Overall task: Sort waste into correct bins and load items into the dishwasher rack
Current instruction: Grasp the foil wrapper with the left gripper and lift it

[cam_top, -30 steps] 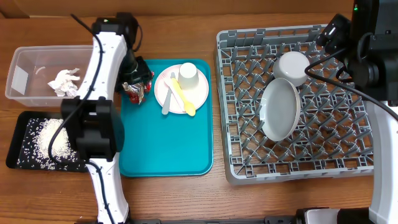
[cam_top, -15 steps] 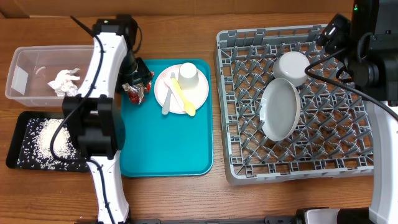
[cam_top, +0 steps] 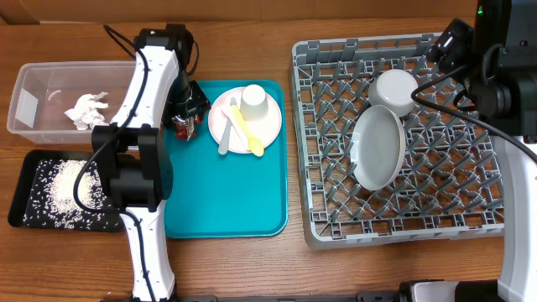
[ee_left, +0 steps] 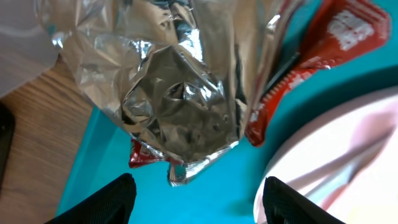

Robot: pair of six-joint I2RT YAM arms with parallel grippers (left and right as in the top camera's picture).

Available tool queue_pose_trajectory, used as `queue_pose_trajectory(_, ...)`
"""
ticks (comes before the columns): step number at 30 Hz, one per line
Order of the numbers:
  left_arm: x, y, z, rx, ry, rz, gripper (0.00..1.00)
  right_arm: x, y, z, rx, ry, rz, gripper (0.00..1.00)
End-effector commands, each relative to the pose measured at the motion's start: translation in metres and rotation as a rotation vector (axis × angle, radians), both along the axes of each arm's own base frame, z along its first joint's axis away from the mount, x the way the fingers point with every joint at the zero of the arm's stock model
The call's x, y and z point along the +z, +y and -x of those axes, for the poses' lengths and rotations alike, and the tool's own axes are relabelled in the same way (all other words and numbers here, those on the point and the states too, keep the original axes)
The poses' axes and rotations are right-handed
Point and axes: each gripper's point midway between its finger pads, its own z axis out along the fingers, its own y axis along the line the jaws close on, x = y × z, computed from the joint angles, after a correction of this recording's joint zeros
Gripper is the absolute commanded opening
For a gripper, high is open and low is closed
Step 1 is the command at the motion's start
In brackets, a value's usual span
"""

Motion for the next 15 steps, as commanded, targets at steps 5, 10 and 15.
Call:
queue_pose_trajectory(5, -0.0217, 0.0038, 0.0038, 0.072, 0.016, -0.025, 0.7, 0.0059, -0.002, -0.0007, -0.012, -0.019, 0.007, 1.0)
queue_pose_trajectory(10, -0.0217, 0.0106, 0.0019, 0.068, 0.007, -0.052, 0.65, 0.0057, -0.002, -0.0007, -0.012, -0.018, 0.007, 1.0)
queue_pose_trajectory(15, -0.0223, 0.0112, -0.001, 0.034, -0.003, -0.052, 0.61, 0.0059, -0.002, -0.0006, -0.012, -0.018, 0.007, 1.0)
